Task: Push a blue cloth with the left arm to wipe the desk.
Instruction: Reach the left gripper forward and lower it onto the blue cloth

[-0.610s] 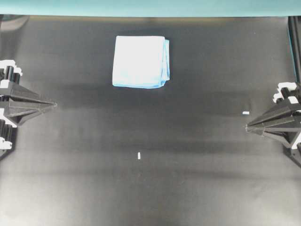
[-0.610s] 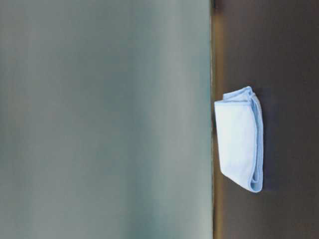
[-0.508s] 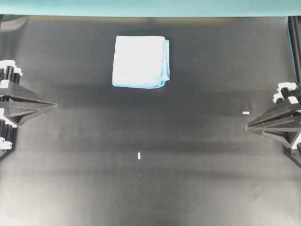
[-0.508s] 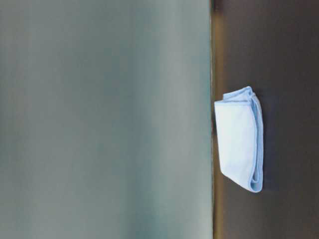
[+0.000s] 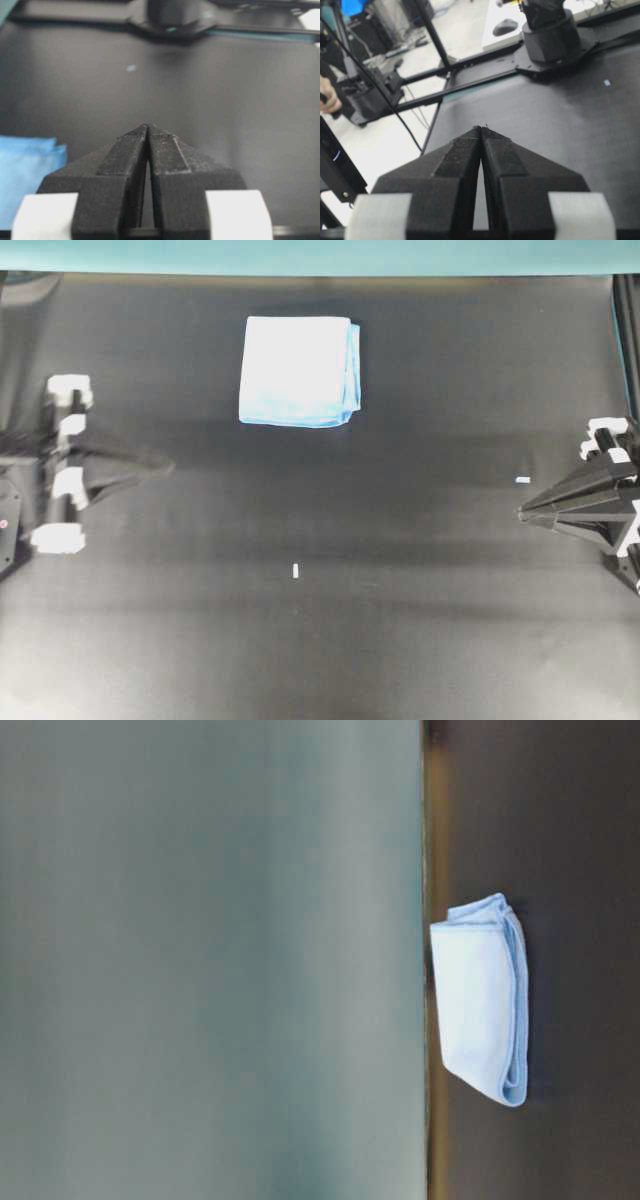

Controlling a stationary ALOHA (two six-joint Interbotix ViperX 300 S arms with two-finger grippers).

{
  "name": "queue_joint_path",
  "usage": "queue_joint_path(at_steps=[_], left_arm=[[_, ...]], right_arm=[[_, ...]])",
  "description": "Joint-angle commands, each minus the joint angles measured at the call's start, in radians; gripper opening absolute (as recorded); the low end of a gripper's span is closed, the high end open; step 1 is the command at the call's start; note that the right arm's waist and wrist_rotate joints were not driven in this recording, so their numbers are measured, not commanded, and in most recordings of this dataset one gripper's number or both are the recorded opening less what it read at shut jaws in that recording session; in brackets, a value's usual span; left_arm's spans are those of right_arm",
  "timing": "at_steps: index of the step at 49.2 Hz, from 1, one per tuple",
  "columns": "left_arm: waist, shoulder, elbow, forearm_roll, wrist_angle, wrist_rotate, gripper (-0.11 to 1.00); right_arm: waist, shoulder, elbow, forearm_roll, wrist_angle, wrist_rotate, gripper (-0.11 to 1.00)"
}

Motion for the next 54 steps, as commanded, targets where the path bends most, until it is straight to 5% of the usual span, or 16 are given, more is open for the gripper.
queue_joint_path(at_steps=[1,10,17,32,54], left_arm=[[0.06,0.077,-0.048,0.003,-0.025,-0.012,0.01],[0.163,0.247,-0.143,0.003,-0.029,-0.083,0.02],[0.218,0.399,-0.23,0.003,-0.02,-0.14,0.14],[0.279,0.689,-0.46,0.005,0.114,-0.17,0.88],[0.364,0.959,-0.699,0.005,0.264,-0.155,0.87]], right_arm=[[0.0,0.006,-0.012,0.0,-0.005,0.0,0.01],[0.0,0.006,-0.012,-0.002,0.011,0.002,0.01],[0.0,0.006,-0.012,-0.002,0.021,0.0,0.01],[0.0,0.005,-0.011,0.0,0.026,0.002,0.01],[0.0,0.005,0.0,0.0,0.038,0.002,0.01]])
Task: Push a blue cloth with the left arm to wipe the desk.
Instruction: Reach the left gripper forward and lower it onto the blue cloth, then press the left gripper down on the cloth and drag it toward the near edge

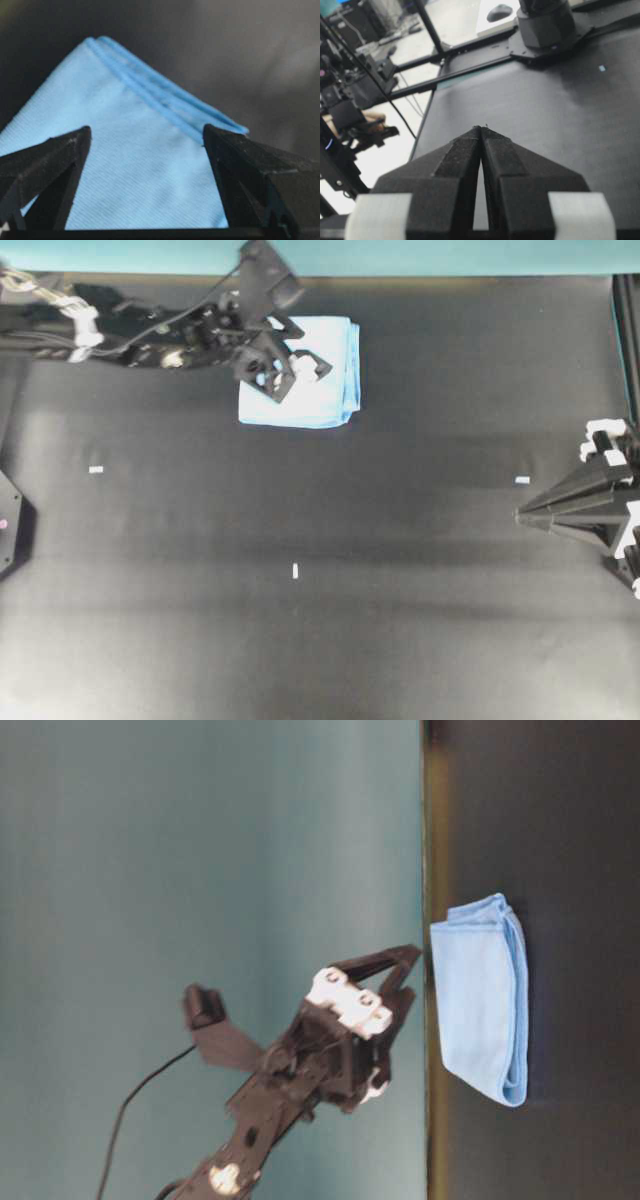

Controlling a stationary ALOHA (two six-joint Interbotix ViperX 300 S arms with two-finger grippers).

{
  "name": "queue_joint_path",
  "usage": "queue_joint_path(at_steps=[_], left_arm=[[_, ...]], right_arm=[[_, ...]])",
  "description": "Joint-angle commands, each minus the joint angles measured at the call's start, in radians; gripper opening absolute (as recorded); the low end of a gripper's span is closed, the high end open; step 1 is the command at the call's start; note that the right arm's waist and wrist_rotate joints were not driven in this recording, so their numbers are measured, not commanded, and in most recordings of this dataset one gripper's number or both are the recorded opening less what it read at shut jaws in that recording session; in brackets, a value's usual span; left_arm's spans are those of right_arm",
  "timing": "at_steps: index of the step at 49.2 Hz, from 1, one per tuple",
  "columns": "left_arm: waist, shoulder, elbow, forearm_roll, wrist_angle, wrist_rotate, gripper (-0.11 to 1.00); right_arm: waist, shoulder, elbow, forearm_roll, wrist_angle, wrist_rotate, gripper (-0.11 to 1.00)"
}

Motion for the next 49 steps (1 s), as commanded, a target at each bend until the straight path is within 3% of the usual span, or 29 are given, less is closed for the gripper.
queue_joint_path(at_steps=[1,31,49], left_arm=[[0.012,0.031,-0.035,0.003,0.008,0.003,0.87],[0.034,0.098,-0.029,0.005,0.097,0.035,0.87],[-0.023,0.087,0.035,0.005,0.094,0.049,0.87]], right_arm=[[0.0,0.003,-0.005,0.002,-0.005,0.0,0.01],[0.0,0.003,0.0,0.002,-0.009,-0.002,0.01],[0.0,-0.018,0.006,0.002,-0.008,-0.002,0.01]])
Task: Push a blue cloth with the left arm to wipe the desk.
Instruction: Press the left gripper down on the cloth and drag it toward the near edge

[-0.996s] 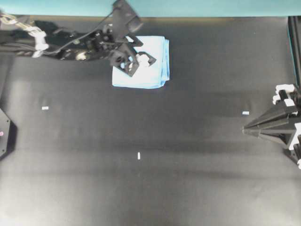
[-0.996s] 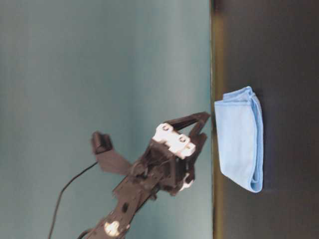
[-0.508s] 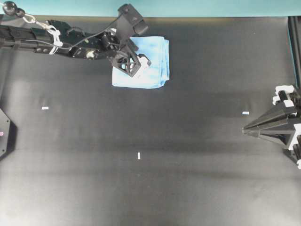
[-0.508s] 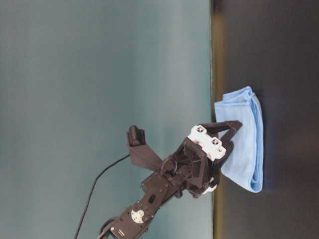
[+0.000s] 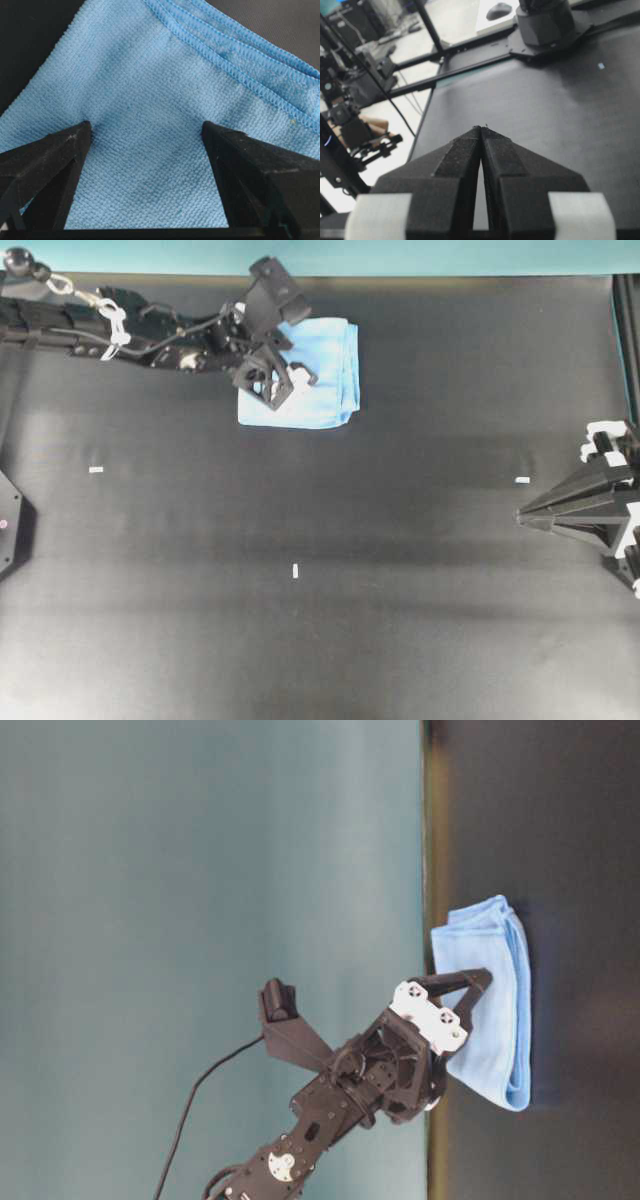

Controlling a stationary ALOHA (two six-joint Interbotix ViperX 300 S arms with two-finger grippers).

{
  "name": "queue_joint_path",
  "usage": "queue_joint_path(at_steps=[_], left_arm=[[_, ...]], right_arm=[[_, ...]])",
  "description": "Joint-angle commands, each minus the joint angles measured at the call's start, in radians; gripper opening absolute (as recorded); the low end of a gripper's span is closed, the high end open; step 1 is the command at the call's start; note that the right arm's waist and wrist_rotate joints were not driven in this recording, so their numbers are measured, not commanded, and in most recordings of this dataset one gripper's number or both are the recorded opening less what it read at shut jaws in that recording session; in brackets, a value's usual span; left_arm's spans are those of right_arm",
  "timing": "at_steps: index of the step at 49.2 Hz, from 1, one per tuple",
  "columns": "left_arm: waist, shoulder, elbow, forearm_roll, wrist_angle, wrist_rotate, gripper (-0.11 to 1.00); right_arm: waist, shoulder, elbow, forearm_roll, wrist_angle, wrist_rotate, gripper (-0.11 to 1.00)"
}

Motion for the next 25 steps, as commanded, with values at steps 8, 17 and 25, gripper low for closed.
queue_joint_path(at_steps=[8,17,25], left_arm=[[-0.063,-0.014,0.052,0.003,0.003,0.0,0.87],[-0.094,-0.037,0.1,0.003,0.003,0.0,0.87],[-0.13,-0.072,0.15,0.003,0.008,0.0,0.87]], right_arm=[[0.0,-0.012,-0.002,0.002,-0.009,-0.002,0.01],[0.0,-0.015,-0.002,0.002,-0.009,0.0,0.01],[0.0,-0.015,-0.002,0.002,-0.009,-0.002,0.01]])
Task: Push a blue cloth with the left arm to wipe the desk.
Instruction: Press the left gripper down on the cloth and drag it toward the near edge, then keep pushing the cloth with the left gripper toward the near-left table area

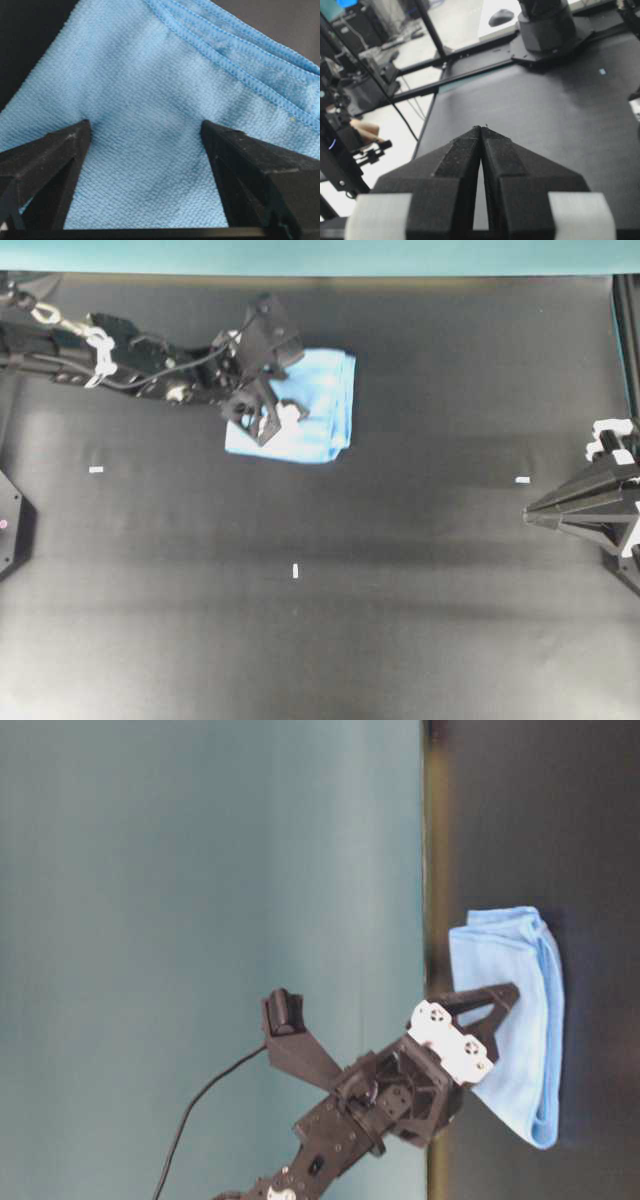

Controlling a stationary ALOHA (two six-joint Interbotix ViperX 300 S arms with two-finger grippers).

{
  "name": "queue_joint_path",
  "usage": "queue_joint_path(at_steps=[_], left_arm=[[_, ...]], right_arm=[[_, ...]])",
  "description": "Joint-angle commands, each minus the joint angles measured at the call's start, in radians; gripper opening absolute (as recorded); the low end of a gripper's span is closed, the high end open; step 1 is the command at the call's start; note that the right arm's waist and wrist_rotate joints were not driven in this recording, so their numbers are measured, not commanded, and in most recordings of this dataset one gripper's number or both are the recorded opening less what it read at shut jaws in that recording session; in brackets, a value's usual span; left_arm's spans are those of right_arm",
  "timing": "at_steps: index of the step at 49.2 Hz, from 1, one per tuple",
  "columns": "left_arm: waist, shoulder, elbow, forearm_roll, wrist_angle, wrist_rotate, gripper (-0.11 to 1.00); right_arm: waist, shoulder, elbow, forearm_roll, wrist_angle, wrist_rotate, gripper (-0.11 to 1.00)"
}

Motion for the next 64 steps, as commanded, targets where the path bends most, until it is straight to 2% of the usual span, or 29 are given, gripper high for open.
queue_joint_path(at_steps=[1,9,20,38,64], left_arm=[[-0.043,-0.017,0.046,-0.002,0.009,-0.003,0.87],[-0.089,-0.066,0.109,-0.002,0.009,0.0,0.87],[-0.183,-0.11,0.179,-0.002,0.009,0.081,0.87],[-0.299,-0.17,0.27,-0.002,0.009,0.072,0.87],[-0.526,-0.242,0.351,-0.002,0.006,0.067,0.87]], right_arm=[[0.0,0.005,-0.006,0.002,-0.011,0.0,0.01],[0.0,0.005,-0.006,0.002,-0.014,0.0,0.01],[0.0,0.003,-0.006,0.002,-0.014,0.002,0.01],[0.0,0.003,-0.006,0.002,-0.028,0.0,0.01],[-0.002,0.003,-0.006,0.002,-0.028,0.0,0.01]])
